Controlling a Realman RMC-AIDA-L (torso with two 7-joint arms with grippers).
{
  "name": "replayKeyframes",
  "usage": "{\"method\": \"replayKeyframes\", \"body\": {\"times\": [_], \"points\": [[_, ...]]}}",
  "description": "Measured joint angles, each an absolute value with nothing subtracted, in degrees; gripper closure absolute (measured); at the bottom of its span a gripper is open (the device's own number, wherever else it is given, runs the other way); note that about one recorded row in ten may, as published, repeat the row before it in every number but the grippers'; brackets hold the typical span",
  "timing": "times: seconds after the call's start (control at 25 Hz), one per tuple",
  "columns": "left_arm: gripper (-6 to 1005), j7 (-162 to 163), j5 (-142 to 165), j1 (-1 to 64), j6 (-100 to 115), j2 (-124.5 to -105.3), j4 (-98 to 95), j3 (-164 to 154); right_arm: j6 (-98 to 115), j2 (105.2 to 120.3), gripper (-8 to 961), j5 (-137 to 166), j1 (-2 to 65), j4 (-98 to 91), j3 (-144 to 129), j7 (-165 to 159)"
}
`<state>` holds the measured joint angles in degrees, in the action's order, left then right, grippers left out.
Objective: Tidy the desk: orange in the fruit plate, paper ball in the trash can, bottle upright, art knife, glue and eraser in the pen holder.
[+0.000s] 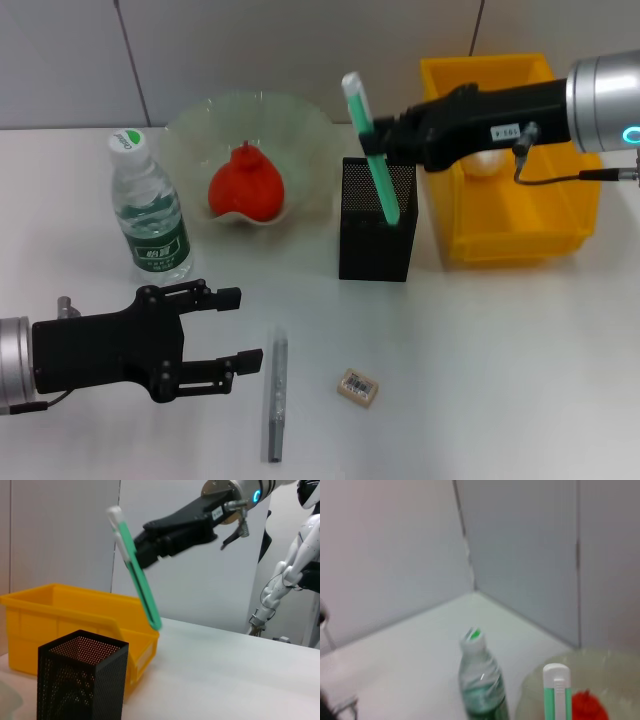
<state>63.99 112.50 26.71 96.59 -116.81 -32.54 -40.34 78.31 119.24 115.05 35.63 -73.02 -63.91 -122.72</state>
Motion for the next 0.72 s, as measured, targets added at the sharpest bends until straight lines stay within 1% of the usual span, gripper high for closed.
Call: {"method": "replayKeyframes", "body": {"times": [0.04, 0.28, 0.72], "points": [[227, 64.0, 112.5, 26.7, 96.6, -116.81, -32.5, -40.3, 75.8, 119.22, 778, 112.2, 34.7, -72.0, -63.8, -120.8], [228, 63.7, 112.5, 26.7, 96.6, -117.07, -32.5, -40.3, 69.8, 119.2, 779, 109.5, 34.2, -68.8, -63.3, -117.8], [229, 63.3, 112.5, 26.9, 96.6, -117.12, -32.6, -40.4, 59.6, 119.26, 779, 104.9, 37.5, -55.3, -63.9, -108.4]]}}
